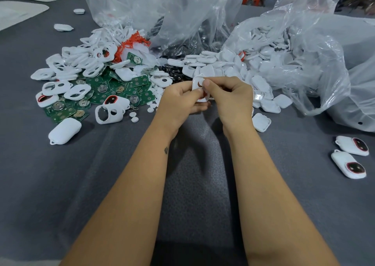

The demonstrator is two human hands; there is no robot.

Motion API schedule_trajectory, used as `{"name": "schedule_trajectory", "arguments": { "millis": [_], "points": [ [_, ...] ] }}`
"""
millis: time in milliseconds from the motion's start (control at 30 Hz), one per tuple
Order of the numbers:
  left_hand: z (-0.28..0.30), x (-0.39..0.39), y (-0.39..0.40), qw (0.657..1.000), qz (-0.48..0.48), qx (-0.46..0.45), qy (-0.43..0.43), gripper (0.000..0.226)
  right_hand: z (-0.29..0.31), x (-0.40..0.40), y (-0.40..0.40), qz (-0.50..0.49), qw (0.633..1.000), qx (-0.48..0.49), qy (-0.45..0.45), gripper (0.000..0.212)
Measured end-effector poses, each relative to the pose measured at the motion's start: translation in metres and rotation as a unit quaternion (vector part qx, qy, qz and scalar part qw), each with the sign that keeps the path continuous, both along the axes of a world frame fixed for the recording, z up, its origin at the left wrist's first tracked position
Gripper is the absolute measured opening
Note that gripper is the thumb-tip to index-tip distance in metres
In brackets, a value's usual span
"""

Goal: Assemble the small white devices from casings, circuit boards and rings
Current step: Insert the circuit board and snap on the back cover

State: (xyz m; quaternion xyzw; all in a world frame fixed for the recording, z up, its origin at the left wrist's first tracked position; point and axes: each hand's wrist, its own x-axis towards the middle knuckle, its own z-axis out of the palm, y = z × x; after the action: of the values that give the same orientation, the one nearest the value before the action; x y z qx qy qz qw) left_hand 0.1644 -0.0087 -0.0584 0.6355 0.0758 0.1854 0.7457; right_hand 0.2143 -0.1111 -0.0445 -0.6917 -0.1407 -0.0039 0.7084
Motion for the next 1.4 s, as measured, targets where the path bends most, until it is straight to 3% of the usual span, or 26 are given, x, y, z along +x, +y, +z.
{"name": "schedule_trajectory", "arguments": {
  "millis": [467, 633, 933, 1200, 1300, 1400],
  "points": [
    [-0.003, 0.001, -0.001, 1.0, 0.03, 0.009, 0.0, 0.016, 0.001, -0.005, 0.005, 0.004, 0.998, 0.045, 0.039, 0.01],
    [-0.004, 0.0, 0.0, 0.999, 0.013, 0.03, -0.013, 0.012, -0.001, -0.005, 0.01, -0.035, 0.999, 0.006, 0.034, 0.005],
    [-0.001, -0.002, -0.001, 1.0, 0.0, 0.006, -0.026, 0.012, -0.002, -0.013, 0.017, -0.099, 0.994, -0.036, -0.02, 0.022],
    [0.001, -0.003, -0.002, 1.0, 0.013, 0.0, -0.017, 0.012, -0.006, -0.013, 0.021, -0.13, 0.99, -0.041, -0.031, 0.012],
    [0.003, -0.003, -0.002, 0.999, 0.017, -0.028, -0.013, 0.01, -0.006, -0.011, 0.021, -0.12, 0.992, -0.023, -0.006, 0.019],
    [0.005, -0.003, 0.0, 0.999, 0.018, -0.043, -0.007, 0.017, -0.004, -0.008, 0.018, -0.056, 0.997, 0.017, 0.056, 0.013]
  ]
}}
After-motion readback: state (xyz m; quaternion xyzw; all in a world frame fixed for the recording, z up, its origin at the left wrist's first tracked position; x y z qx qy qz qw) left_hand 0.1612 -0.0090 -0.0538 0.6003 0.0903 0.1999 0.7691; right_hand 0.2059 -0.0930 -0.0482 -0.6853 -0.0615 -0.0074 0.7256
